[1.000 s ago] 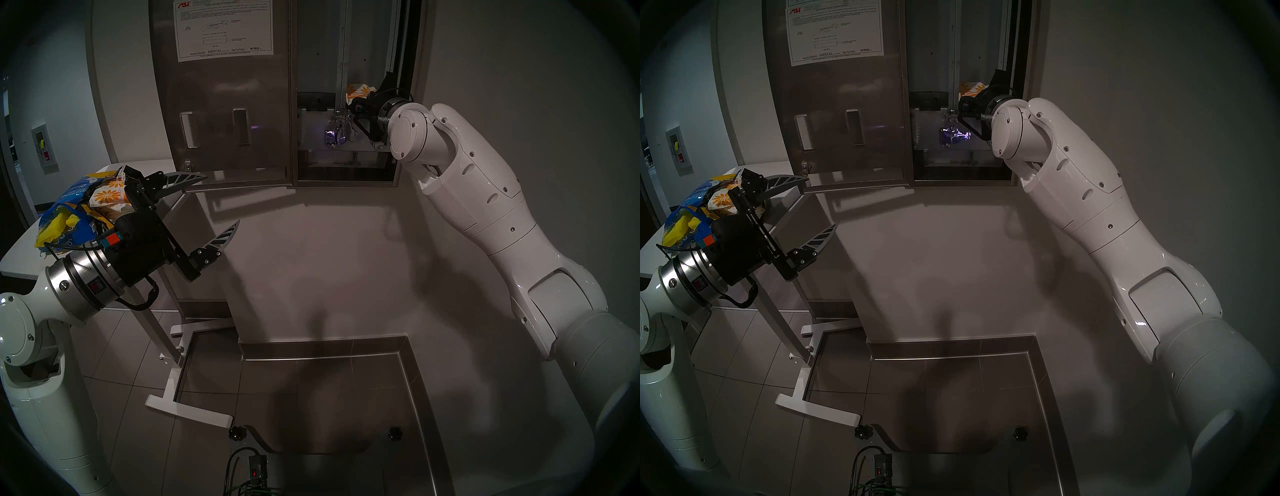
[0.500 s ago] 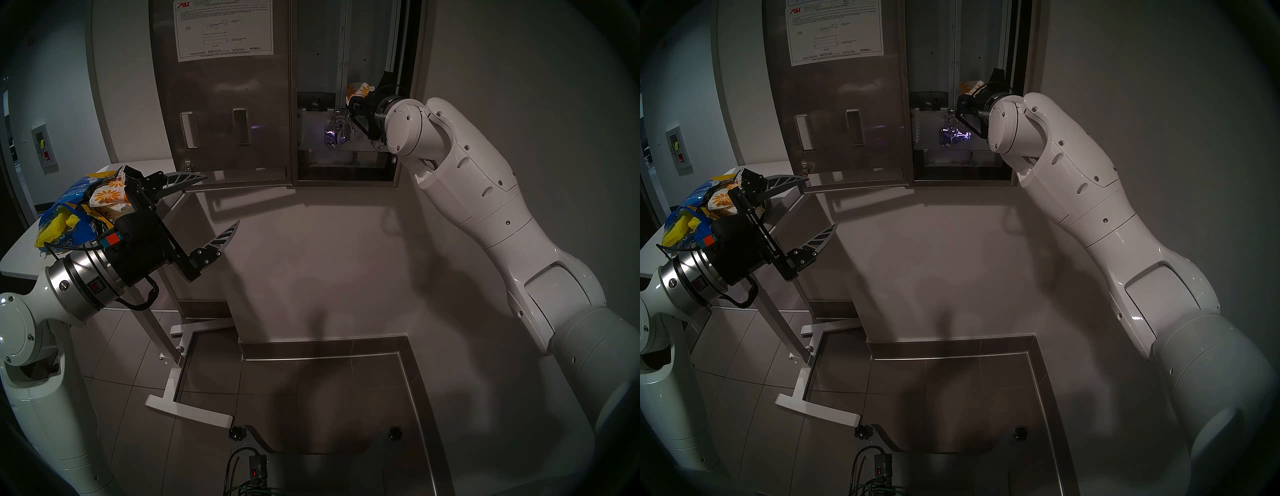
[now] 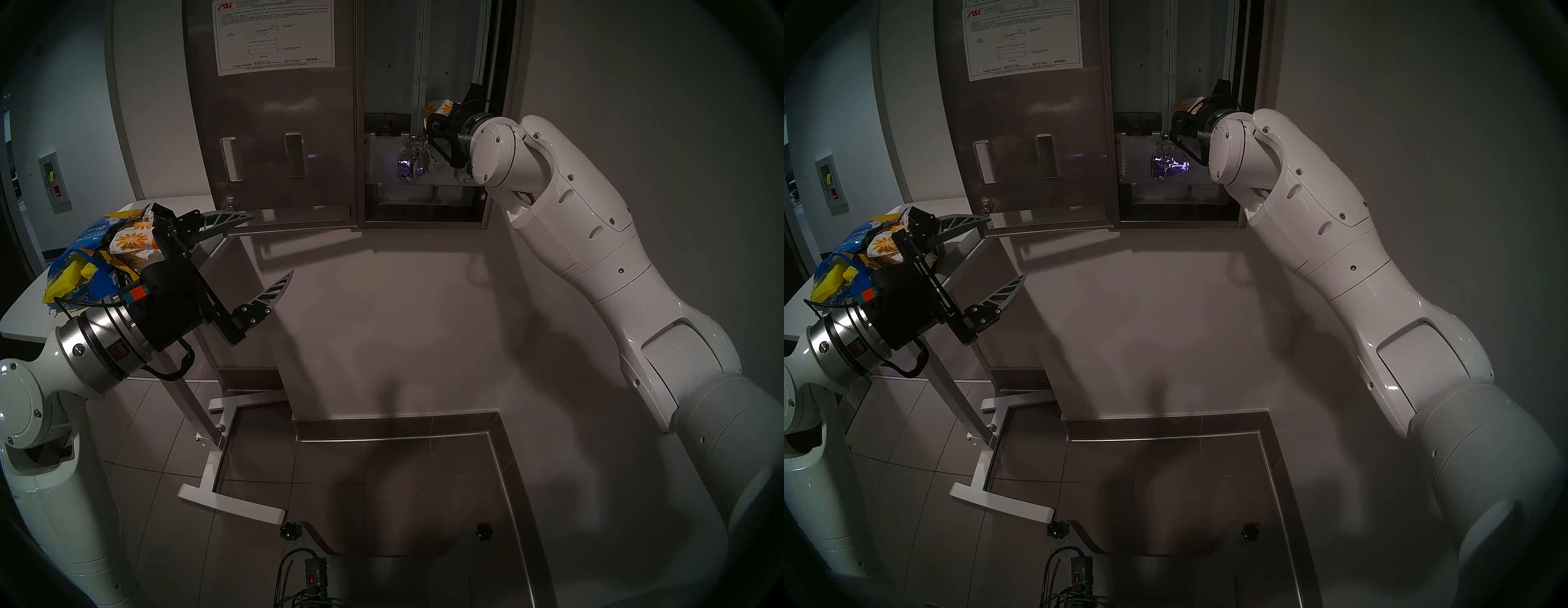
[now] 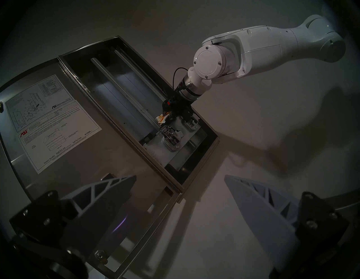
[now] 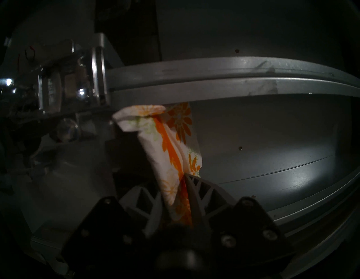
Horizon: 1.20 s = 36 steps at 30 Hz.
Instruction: Open the dispenser door, put the pads inside, close the door
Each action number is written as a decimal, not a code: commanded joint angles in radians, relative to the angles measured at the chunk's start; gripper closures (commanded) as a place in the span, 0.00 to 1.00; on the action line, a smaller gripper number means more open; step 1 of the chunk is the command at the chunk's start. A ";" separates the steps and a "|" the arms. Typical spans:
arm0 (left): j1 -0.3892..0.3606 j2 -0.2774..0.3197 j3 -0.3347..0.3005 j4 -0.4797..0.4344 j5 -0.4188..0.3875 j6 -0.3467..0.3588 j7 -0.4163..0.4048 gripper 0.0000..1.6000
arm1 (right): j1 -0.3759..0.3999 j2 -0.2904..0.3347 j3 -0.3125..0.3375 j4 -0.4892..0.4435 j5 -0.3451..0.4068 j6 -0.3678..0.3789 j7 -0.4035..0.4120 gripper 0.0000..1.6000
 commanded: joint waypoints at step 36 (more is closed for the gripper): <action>-0.017 0.002 0.001 -0.013 -0.011 0.003 0.002 0.00 | 0.000 0.021 0.031 -0.090 0.026 0.001 0.093 0.00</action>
